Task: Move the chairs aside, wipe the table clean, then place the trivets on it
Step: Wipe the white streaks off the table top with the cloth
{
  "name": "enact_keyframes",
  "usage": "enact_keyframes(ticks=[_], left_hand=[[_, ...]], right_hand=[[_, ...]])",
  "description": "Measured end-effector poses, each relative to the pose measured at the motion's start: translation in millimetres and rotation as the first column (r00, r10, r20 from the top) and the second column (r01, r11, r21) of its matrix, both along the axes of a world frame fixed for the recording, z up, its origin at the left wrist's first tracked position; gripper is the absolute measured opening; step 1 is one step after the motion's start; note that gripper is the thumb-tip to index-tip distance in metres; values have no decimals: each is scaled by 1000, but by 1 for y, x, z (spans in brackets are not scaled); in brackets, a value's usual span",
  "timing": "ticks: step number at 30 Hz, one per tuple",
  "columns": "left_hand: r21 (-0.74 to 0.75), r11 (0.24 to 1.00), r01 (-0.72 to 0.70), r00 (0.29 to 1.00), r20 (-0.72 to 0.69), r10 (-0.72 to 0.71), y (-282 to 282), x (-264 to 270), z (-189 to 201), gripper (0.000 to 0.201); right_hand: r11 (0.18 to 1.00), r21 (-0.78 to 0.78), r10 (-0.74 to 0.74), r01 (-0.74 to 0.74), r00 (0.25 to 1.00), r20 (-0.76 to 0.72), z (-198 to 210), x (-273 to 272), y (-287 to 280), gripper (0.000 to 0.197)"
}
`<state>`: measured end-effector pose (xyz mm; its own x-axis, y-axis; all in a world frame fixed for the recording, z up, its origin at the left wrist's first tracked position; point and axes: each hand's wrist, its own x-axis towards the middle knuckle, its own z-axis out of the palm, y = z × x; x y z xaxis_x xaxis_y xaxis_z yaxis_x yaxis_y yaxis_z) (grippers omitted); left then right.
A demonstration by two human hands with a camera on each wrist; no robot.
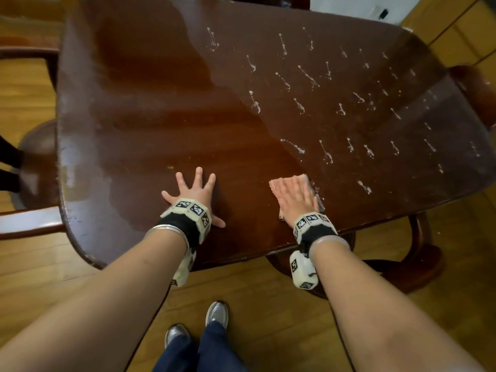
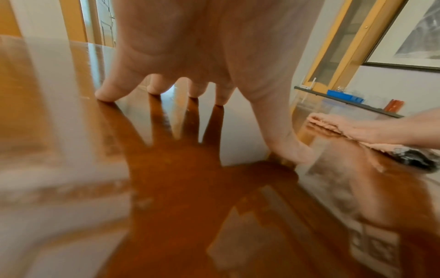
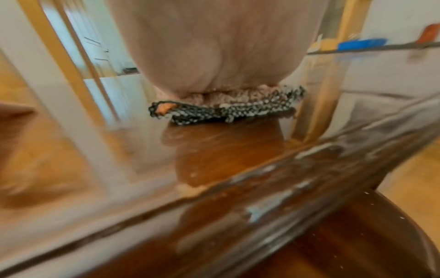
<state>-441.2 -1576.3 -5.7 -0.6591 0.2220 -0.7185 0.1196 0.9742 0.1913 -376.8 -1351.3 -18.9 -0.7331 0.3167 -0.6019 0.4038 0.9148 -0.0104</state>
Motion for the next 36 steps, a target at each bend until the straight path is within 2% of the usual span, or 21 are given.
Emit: enact_keyframes(ticks=[2,4,6,9,10,13,15,17,18,20,23,27,28,30,32,34,36], left_hand=[[-4,1000,-4,1000,7,5,6,10,-1,131],[2,1000,-24,1000,6,24,9,14,-2,131],[17,999,-40,999,0,40,9,16,-3,129],[30,999,-32,999,-21,33,5,19,-3,125],[33,999,-30,999,-25,31,4,22,-3,124],[34,999,-22,999,-28,23,2,28,-4,123],[36,999,-20,999,-35,22,1,30,-5,122],[33,999,-22,999,-39,23,2,31,-4,122],[31,999,-24,999,-43,25,3,31,-4,121],[32,999,-31,998,-59,33,3,33,-5,121],[35,999,-28,997,-69,30,3,33,-4,121],[36,999,-27,998,-57,29,2,34,-5,122],[35,999,-31,998,-59,33,3,34,-5,122],[36,999,-40,997,-65,43,5,34,-5,122],[34,998,-47,997,-61,49,9,33,-4,123],[25,998,-55,997,-58,57,12,32,-4,123],[16,998,-64,996,-56,64,12,31,-6,122]], right_hand=[[1000,-6,-18,18,1000,-12,1,0,-17,75],[995,-30,92,-93,995,-43,-2,5,-52,78],[972,-53,225,-229,972,-69,-5,17,-78,69],[946,-46,316,-320,945,-81,-3,34,-61,69],[956,-45,288,-291,955,-67,-2,38,-48,69],[997,-42,64,-65,998,-26,4,47,-20,57],[999,-32,25,-26,999,-23,6,47,-31,65],[994,-67,86,-88,996,-29,4,45,-61,82],[987,-81,139,-143,989,-43,2,46,-76,81],[969,-81,225,-232,970,-85,-2,51,-95,65],[959,-78,264,-274,957,-116,-5,55,-73,63],[996,-60,66,-71,995,-70,-1,61,-13,55],[999,-37,33,-35,998,-47,1,61,-9,57],[999,-35,16,-17,999,-30,1,54,-20,73],[993,-82,87,-90,995,-43,-1,47,-50,81],[970,-110,210,-217,975,-72,-4,43,-76,68],[951,-123,269,-283,956,-115,-6,44,-78,58]])
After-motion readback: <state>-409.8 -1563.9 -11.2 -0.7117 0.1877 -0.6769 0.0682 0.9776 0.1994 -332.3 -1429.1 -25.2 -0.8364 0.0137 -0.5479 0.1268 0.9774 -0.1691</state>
